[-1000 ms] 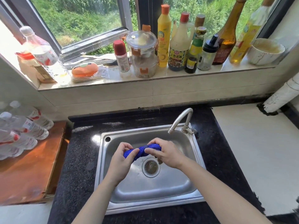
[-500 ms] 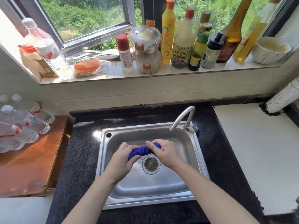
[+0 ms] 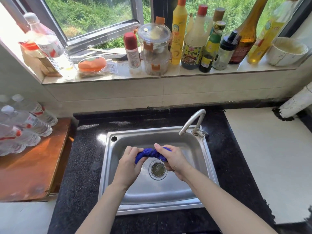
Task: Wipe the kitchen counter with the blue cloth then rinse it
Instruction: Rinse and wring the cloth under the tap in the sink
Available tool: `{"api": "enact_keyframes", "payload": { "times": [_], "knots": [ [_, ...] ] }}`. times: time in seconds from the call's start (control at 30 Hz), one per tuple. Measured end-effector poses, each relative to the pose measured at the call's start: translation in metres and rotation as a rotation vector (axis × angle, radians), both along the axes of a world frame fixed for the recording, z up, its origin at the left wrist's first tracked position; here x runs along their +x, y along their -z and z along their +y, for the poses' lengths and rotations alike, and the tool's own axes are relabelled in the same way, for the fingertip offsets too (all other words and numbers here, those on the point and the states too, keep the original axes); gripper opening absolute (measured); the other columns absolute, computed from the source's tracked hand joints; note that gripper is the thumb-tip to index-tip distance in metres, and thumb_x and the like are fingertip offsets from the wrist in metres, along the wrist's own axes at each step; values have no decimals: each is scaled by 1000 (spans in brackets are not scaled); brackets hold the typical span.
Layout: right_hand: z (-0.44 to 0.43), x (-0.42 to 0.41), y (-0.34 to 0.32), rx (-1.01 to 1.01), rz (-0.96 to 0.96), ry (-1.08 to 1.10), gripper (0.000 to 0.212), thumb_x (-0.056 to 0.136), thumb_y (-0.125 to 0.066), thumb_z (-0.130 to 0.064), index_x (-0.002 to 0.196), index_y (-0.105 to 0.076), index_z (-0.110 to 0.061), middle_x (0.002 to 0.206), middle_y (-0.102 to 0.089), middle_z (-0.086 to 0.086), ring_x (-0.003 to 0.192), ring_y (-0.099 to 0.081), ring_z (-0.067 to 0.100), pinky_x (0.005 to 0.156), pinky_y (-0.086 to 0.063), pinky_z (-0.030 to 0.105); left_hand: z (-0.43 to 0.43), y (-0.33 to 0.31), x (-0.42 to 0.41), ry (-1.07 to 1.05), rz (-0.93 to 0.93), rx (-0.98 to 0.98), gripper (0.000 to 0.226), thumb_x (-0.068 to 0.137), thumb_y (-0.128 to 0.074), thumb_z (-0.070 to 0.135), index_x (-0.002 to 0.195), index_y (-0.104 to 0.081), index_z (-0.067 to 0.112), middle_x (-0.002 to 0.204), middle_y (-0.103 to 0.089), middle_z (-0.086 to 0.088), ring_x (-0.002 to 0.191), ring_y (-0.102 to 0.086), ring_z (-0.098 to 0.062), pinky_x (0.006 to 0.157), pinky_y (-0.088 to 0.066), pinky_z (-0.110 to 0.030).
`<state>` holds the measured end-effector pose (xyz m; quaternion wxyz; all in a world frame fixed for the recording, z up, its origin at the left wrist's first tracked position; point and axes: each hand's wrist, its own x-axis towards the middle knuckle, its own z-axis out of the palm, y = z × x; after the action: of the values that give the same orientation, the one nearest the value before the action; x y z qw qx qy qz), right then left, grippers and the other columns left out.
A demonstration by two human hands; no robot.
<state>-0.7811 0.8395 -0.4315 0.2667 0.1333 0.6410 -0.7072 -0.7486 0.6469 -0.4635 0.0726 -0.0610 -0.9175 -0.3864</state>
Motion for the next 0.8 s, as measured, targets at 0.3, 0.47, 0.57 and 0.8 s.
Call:
{"api": "enact_keyframes", "payload": {
  "times": [0.3,0.47,0.57,0.8],
  "knots": [
    [39,-10,13,604,824,-543,51,84,-81,-28,132,-64,-26,101,-58,-7,94,-56,5,87,-44,17,-10,-10,7,-12,-385,234,36,89,-74,18,118,-63,35,108,-61,10,101,-57,1,88,-41,-12],
    [42,-12,5,606,883,-565,46,91,-73,-36,134,-57,-32,115,-52,-7,103,-56,7,91,-50,29,-4,-35,7,-4,-530,561,27,92,-71,15,116,-68,27,87,-70,-5,72,-62,-17,66,-51,-33],
    [46,-15,-5,644,854,-637,45,93,-67,-47,134,-50,-37,115,-55,-10,104,-56,5,95,-49,33,-2,-46,6,-8,-637,635,18,97,-65,22,115,-66,23,72,-63,-7,62,-58,-24,58,-54,-38],
    [52,-15,-8,720,901,-694,59,93,-63,-55,143,-43,-31,111,-41,-11,89,-53,9,88,-50,34,-10,-53,3,39,-836,839,41,88,-57,37,126,-68,28,107,-69,-5,84,-56,-18,71,-55,-40]
  ]
}}
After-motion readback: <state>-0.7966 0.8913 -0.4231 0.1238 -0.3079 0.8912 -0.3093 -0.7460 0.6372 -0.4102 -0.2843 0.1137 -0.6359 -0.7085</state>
